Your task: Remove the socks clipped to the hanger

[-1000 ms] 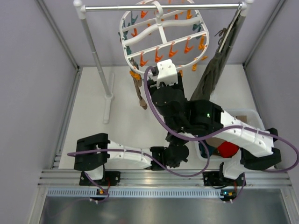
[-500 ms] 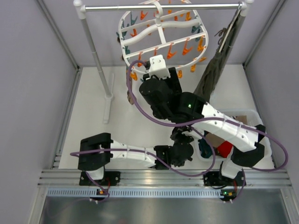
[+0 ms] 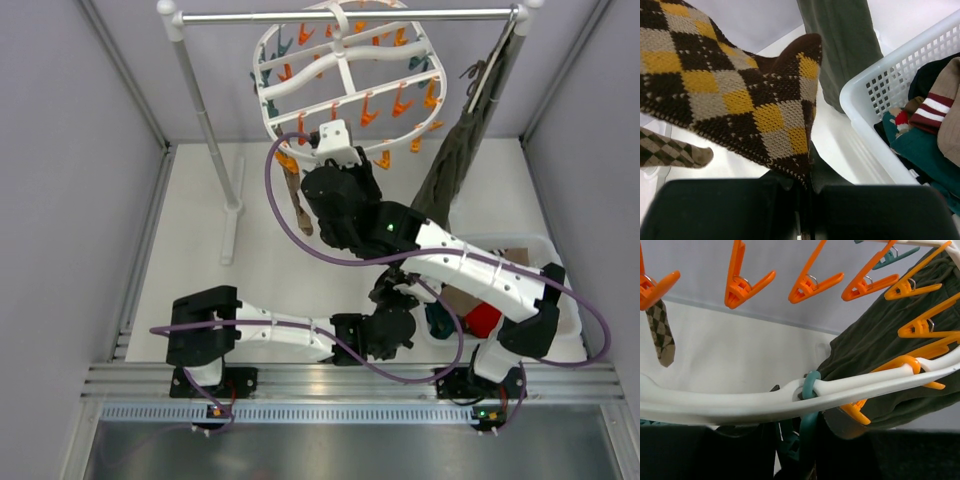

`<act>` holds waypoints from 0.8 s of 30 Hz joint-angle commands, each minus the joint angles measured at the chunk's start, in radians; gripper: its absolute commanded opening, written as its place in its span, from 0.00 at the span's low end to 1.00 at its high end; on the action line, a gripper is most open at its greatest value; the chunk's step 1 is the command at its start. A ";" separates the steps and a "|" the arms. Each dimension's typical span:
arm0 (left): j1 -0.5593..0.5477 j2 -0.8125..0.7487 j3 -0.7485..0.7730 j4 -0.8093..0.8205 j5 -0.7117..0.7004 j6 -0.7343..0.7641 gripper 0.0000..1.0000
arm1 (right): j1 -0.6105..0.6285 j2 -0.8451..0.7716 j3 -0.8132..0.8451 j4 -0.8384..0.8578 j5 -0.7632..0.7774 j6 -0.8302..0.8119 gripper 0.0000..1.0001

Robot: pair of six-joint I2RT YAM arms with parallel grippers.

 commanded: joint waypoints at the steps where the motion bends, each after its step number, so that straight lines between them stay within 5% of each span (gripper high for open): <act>1: -0.006 -0.015 0.021 0.022 0.022 -0.025 0.00 | 0.007 -0.026 0.020 0.144 0.026 -0.071 0.24; 7: 0.000 -0.047 -0.048 0.020 0.075 -0.100 0.00 | 0.029 -0.016 0.060 0.130 -0.014 -0.064 0.04; 12: 0.003 -0.101 -0.120 0.019 0.114 -0.160 0.00 | 0.029 -0.043 0.056 0.070 -0.108 0.014 0.09; 18: 0.001 -0.309 -0.266 -0.015 0.273 -0.281 0.00 | 0.029 -0.109 0.016 -0.003 -0.321 0.125 0.42; 21: 0.001 -0.415 -0.338 -0.027 0.369 -0.321 0.00 | 0.039 -0.160 -0.033 -0.016 -0.402 0.149 0.72; 22: 0.001 -0.438 -0.350 -0.030 0.381 -0.335 0.00 | 0.044 -0.174 -0.061 -0.022 -0.428 0.169 0.92; 24: 0.001 -0.493 -0.378 -0.051 0.407 -0.342 0.00 | 0.044 -0.224 -0.095 -0.033 -0.506 0.191 0.99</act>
